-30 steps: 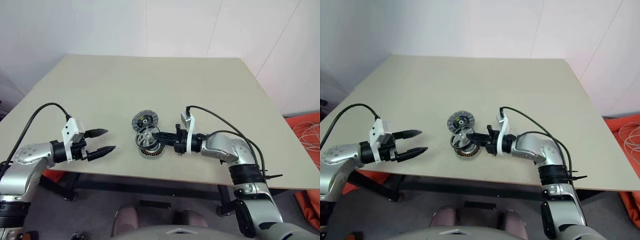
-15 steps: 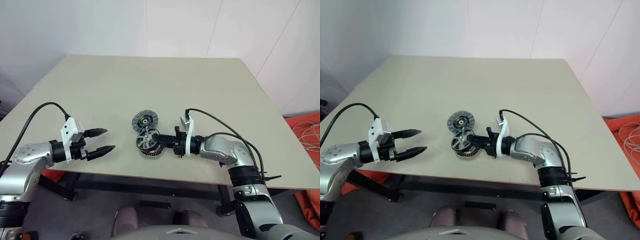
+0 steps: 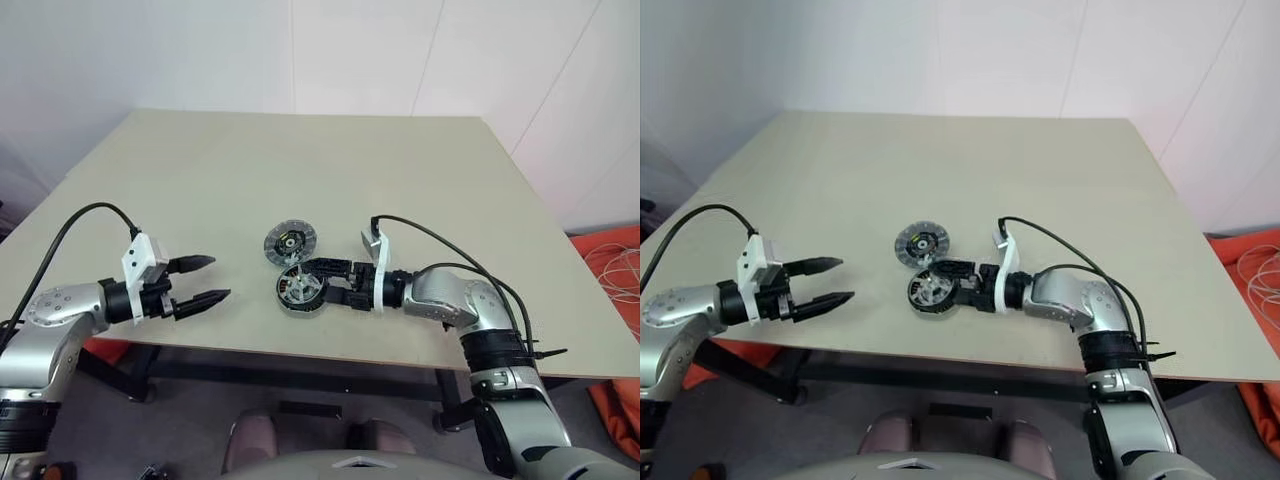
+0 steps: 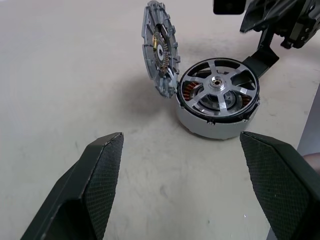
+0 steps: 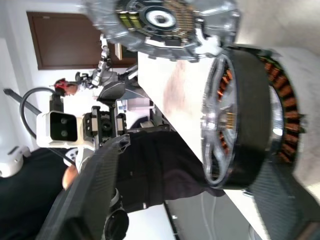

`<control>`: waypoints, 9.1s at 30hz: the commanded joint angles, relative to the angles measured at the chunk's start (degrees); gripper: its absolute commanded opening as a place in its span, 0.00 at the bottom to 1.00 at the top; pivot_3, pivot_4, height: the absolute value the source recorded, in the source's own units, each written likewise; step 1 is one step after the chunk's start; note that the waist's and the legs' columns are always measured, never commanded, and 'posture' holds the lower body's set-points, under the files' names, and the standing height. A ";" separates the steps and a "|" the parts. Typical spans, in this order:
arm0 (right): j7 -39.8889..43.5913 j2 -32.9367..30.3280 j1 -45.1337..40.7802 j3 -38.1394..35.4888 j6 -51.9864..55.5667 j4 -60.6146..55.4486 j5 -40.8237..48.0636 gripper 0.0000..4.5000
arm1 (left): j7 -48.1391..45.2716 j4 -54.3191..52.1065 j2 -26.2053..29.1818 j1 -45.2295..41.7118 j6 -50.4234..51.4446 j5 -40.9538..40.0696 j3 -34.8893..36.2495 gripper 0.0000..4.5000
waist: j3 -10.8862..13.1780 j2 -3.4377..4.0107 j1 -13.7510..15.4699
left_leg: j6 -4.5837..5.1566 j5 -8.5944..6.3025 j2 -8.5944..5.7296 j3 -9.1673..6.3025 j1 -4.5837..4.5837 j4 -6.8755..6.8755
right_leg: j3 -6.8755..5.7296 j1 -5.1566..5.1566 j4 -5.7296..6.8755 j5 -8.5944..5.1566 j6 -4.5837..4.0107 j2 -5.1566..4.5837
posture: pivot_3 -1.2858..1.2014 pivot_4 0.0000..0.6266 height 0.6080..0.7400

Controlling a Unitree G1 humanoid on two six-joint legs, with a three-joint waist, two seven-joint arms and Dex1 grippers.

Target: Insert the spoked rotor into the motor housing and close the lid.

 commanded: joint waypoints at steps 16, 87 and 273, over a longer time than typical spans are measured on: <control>8.12 -20.66 -3.25 3.28 6.50 -10.00 1.29 0.99 | -1.62 3.77 -1.67 -5.52 -2.28 1.15 -3.10 0.88 | -0.03 -0.05 0.30 | 0.00 0.00 -0.03 -0.02 -0.02 0.06 | 0.00 0.09 0.03 0.01 0.02 0.01 | 0.52 0.00 1.00; 109.43 -18.31 -32.59 40.09 -103.75 14.31 -125.22 0.80 | 2.96 -0.94 -5.58 -3.89 -1.14 0.84 -4.30 0.88 | -0.14 -0.32 -1.74 | 0.45 -0.25 0.08 -0.02 -0.06 0.43 | 0.01 -0.01 0.41 0.20 -0.63 0.02 | 0.52 0.00 1.00; 78.94 -11.32 -11.99 15.45 -31.29 -13.64 -97.04 0.00 | 8.34 4.62 -8.48 -12.32 2.76 2.51 -4.67 0.88 | 0.33 -0.13 -1.26 | 0.15 0.03 0.07 -0.06 0.23 0.26 | 0.02 0.16 0.42 0.18 -0.65 0.07 | 0.52 0.00 1.00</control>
